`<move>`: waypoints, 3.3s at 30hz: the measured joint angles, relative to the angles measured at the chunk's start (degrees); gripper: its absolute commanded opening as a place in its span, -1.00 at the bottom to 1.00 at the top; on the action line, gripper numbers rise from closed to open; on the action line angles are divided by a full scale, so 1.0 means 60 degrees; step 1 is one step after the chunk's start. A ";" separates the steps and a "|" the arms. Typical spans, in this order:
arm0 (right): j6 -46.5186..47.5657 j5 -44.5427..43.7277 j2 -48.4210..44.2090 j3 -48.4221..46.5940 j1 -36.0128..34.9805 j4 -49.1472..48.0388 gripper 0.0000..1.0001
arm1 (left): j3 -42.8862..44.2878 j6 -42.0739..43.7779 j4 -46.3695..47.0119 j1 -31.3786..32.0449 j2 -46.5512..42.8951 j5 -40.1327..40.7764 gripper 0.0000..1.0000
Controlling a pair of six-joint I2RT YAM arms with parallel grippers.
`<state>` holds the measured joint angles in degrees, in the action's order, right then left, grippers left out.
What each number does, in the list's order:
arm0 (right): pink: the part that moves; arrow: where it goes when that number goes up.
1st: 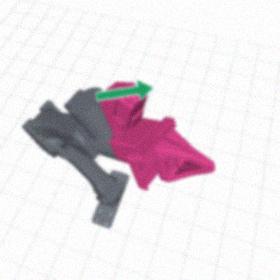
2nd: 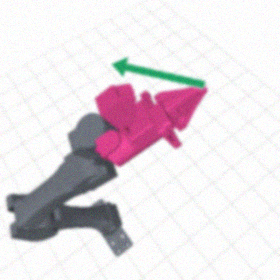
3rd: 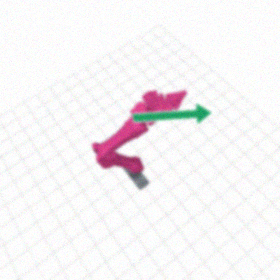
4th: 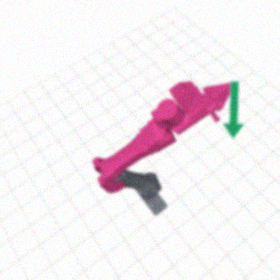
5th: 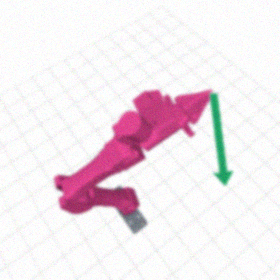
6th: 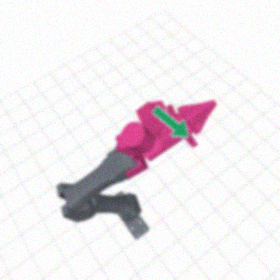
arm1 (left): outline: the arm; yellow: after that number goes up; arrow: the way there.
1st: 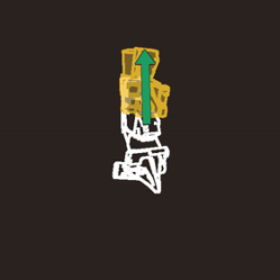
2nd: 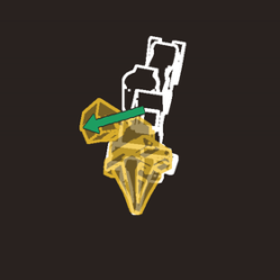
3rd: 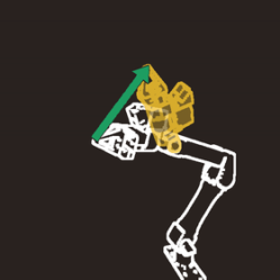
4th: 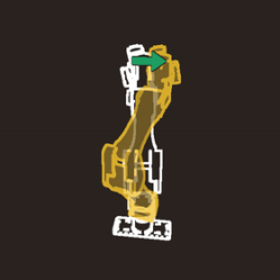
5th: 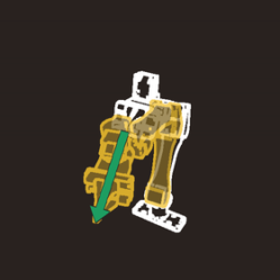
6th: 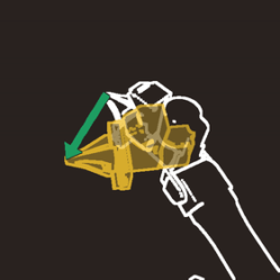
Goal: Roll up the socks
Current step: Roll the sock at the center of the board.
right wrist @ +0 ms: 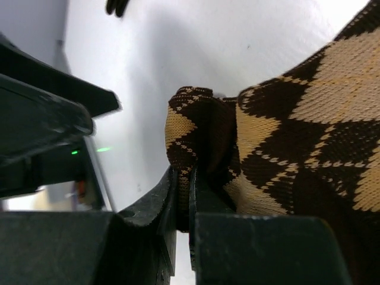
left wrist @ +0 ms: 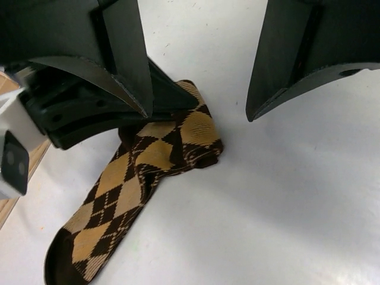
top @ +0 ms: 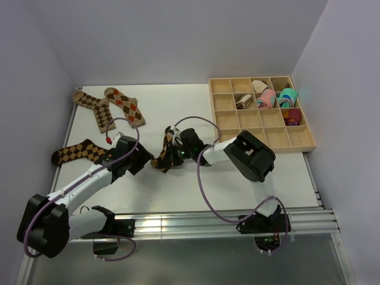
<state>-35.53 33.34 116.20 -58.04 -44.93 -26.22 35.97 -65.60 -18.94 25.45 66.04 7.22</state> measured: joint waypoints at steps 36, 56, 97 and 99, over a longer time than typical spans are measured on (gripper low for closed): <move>-0.4860 0.1759 0.1344 0.1060 0.0681 -0.4171 -1.00 | -0.2076 -0.1501 0.4317 0.0346 0.1439 -0.0532 -0.01; -0.2065 -0.1060 -0.1373 0.1173 0.0350 -0.0302 0.04 | -0.1399 -0.0488 0.3840 0.0634 0.1967 -0.0342 -0.99; 0.5129 -0.9384 -0.1224 0.0554 -0.4131 0.1242 0.10 | 0.0761 0.0561 0.0605 0.0729 0.2878 0.0138 -0.99; 0.5129 -0.9413 -0.1224 0.0539 -0.4160 0.1213 0.08 | 0.0761 0.0532 0.0605 0.0729 0.2878 0.0098 -0.99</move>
<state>-4.75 -23.14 108.86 -54.81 -69.89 -18.94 40.53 -62.41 -15.31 29.82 83.31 7.81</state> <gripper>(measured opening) 0.549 0.185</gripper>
